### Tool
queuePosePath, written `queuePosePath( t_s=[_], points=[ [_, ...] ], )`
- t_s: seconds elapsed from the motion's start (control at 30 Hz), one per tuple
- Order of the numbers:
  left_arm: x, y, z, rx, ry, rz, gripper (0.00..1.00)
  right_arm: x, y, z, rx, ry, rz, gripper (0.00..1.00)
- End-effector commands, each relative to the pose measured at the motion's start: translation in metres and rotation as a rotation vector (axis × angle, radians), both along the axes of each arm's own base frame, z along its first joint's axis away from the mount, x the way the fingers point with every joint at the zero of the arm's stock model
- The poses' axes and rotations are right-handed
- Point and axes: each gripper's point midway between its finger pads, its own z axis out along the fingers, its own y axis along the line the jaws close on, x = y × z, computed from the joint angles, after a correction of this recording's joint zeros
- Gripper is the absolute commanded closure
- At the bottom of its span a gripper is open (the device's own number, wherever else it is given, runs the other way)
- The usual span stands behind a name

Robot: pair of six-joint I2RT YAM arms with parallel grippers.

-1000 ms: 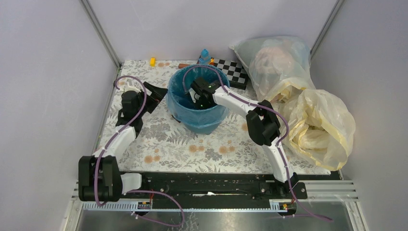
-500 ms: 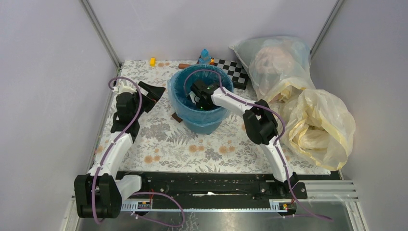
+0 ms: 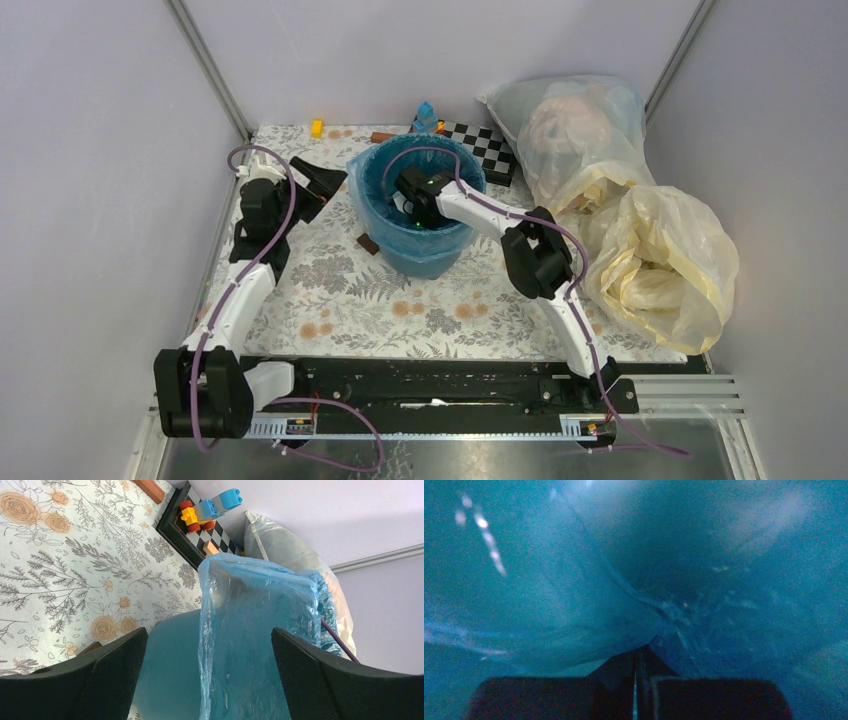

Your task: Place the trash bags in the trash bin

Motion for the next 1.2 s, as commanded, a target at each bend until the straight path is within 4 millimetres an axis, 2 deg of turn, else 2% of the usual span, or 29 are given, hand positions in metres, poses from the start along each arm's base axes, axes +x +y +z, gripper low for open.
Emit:
queuePosePath(
  t_s=[0.0,0.2,0.3,0.43,0.53,0.7,0.8,0.9,1.0,1.07,1.17],
  points=[
    [0.016,-0.002,0.033,0.012,-0.095,-0.022,0.04,0.001,-0.001,-0.036,-0.035,0.061,-0.026,1.0],
    [0.044,-0.003,0.043,-0.008,-0.085,-0.022,0.03,0.001,0.0,-0.035,-0.03,0.059,-0.032,1.0],
    [0.058,-0.003,0.032,-0.082,-0.019,0.006,0.03,0.001,-0.001,-0.035,-0.034,0.06,-0.033,1.0],
    [0.067,-0.021,0.005,-0.206,0.043,-0.012,0.03,0.001,-0.001,-0.036,-0.033,0.061,-0.034,1.0],
    [0.071,-0.043,-0.022,-0.205,0.108,-0.039,0.04,0.0,-0.001,-0.036,-0.033,0.062,-0.034,1.0],
    [0.065,-0.053,-0.08,-0.195,0.226,-0.013,0.04,0.0,0.0,-0.034,-0.028,0.06,-0.032,1.0],
    [0.055,-0.058,-0.105,-0.181,0.269,-0.015,0.05,0.001,-0.001,-0.032,-0.027,0.054,-0.025,1.0],
    [0.043,-0.054,-0.128,-0.151,0.299,0.026,0.05,0.002,-0.002,-0.027,-0.028,0.042,-0.027,1.0],
    [0.04,-0.047,-0.136,-0.142,0.304,0.046,0.05,0.005,-0.001,-0.019,-0.019,0.023,-0.03,1.0],
    [0.039,-0.037,-0.137,-0.121,0.311,0.066,0.05,0.006,0.0,-0.012,-0.013,0.011,-0.031,1.0],
    [0.034,-0.005,-0.129,-0.118,0.286,0.166,0.03,0.008,0.001,-0.002,0.002,-0.006,-0.032,1.0]
  ],
)
